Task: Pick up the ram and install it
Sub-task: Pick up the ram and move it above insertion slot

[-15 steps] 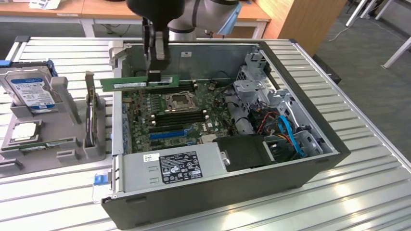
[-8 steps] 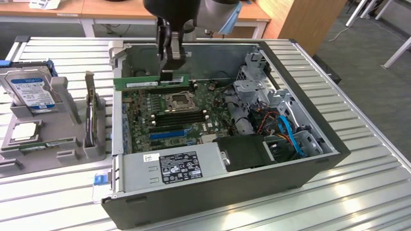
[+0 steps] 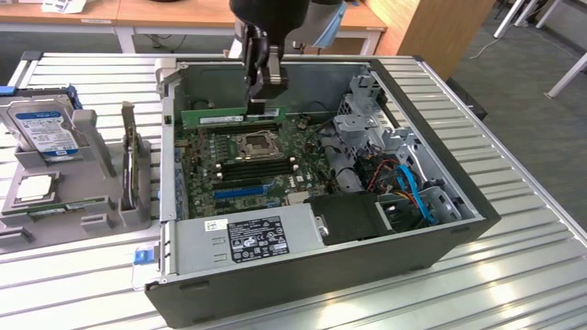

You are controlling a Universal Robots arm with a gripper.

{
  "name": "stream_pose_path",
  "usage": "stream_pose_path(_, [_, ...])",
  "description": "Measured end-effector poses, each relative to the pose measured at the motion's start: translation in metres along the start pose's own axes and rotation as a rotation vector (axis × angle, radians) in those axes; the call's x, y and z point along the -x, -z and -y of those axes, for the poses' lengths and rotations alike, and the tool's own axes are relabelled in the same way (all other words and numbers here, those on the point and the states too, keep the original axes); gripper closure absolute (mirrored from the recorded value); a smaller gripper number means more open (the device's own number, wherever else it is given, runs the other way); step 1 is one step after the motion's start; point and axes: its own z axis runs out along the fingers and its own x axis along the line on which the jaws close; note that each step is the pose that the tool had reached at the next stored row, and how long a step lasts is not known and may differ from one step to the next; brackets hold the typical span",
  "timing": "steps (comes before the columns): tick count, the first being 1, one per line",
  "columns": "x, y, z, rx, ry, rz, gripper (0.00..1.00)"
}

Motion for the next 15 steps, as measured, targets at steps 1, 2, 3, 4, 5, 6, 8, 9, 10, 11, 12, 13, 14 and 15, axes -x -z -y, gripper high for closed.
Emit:
stream_pose_path(1, [0.0, 0.0001, 0.0027, 0.0, 0.0, 0.0, 0.89])
stream_pose_path(2, [0.0, 0.0003, 0.0054, 0.0, 0.0, 0.0, 0.89])
stream_pose_path(3, [0.0, 0.0004, 0.0081, 0.0, 0.0, 0.0, 0.89])
stream_pose_path(4, [0.0, 0.0006, 0.0109, 0.0001, 0.0, -0.0001, 0.89])
stream_pose_path(5, [0.0, 0.0007, 0.0134, 0.0001, 0.0, 0.0, 0.89])
stream_pose_path(6, [0.0, 0.0008, 0.0159, 0.0001, 0.0, 0.0, 0.89])
stream_pose_path(8, [0.0, 0.0011, 0.0209, 0.0001, 0.0, -0.0001, 0.89])
stream_pose_path(9, [0.0, 0.0012, 0.0233, 0.0001, 0.0, -0.0001, 0.89])
stream_pose_path(10, [0.0, 0.0014, 0.0259, 0.0002, 0.0, 0.0, 0.89])
stream_pose_path(11, [0.0, 0.0015, 0.0282, 0.0001, 0.0, -0.0001, 0.89])
stream_pose_path(12, [0.0, 0.0016, 0.03, 0.0001, 0.0, -0.0001, 0.89])
stream_pose_path(13, [0.0, 0.0016, 0.0312, 0.0001, 0.0, -0.0001, 0.89])
stream_pose_path(14, [0.0, 0.0016, 0.0317, 0.0001, 0.0, 0.0, 0.89])
stream_pose_path(15, [0.0, 0.0016, 0.0317, 0.0001, 0.0, 0.0001, 0.89])
